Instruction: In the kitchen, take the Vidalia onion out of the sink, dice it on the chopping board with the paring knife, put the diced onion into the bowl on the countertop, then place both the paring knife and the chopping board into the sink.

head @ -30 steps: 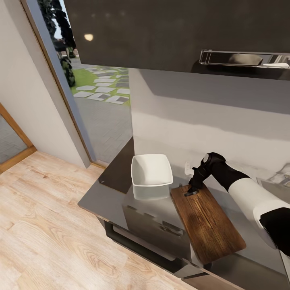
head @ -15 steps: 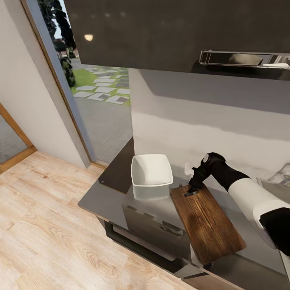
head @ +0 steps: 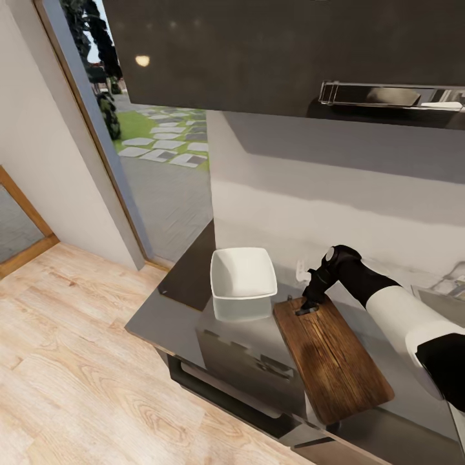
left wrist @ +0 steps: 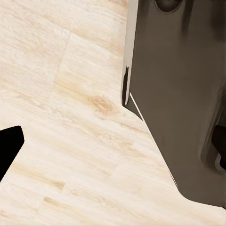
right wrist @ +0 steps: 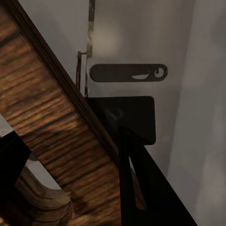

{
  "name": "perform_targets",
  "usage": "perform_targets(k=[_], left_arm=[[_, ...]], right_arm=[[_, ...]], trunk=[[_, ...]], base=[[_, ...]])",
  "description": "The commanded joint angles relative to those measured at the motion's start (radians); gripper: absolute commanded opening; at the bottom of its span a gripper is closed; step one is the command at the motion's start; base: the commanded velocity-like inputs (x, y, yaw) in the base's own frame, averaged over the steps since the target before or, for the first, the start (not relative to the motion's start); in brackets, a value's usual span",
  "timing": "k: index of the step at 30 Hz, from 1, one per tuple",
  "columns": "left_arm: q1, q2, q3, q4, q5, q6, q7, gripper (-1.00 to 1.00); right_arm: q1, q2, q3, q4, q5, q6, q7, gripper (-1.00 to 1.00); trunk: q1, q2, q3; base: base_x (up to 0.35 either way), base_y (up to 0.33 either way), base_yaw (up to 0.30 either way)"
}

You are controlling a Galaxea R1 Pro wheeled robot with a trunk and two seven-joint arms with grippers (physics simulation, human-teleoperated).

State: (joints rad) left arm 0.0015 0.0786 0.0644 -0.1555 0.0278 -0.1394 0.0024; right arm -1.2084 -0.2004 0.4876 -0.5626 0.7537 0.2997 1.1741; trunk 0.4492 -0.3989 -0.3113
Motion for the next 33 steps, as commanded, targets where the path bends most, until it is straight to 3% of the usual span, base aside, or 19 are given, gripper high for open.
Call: perform_targets(k=[1, 19, 33], left_arm=[[0.000, 0.000, 0.005, -0.001, 0.003, -0.002, -0.001, 1.00], [0.000, 0.000, 0.005, -0.001, 0.003, -0.002, -0.001, 1.00], [0.000, 0.000, 0.005, -0.001, 0.003, -0.002, -0.001, 1.00]], right_arm=[[0.020, -0.001, 0.006, -0.002, -0.001, 0.012, 0.002, -1.00], [0.020, -0.001, 0.006, -0.002, 0.000, 0.013, 0.002, -1.00], [0.020, -0.002, 0.006, -0.002, 0.000, 0.015, 0.002, -1.00]], trunk=[[0.001, -0.001, -0.001], [0.001, -0.001, 0.025], [0.001, -0.001, 0.046]], base=[[0.000, 0.000, 0.000], [-0.006, 0.000, 0.000], [-0.159, 0.000, 0.000]])
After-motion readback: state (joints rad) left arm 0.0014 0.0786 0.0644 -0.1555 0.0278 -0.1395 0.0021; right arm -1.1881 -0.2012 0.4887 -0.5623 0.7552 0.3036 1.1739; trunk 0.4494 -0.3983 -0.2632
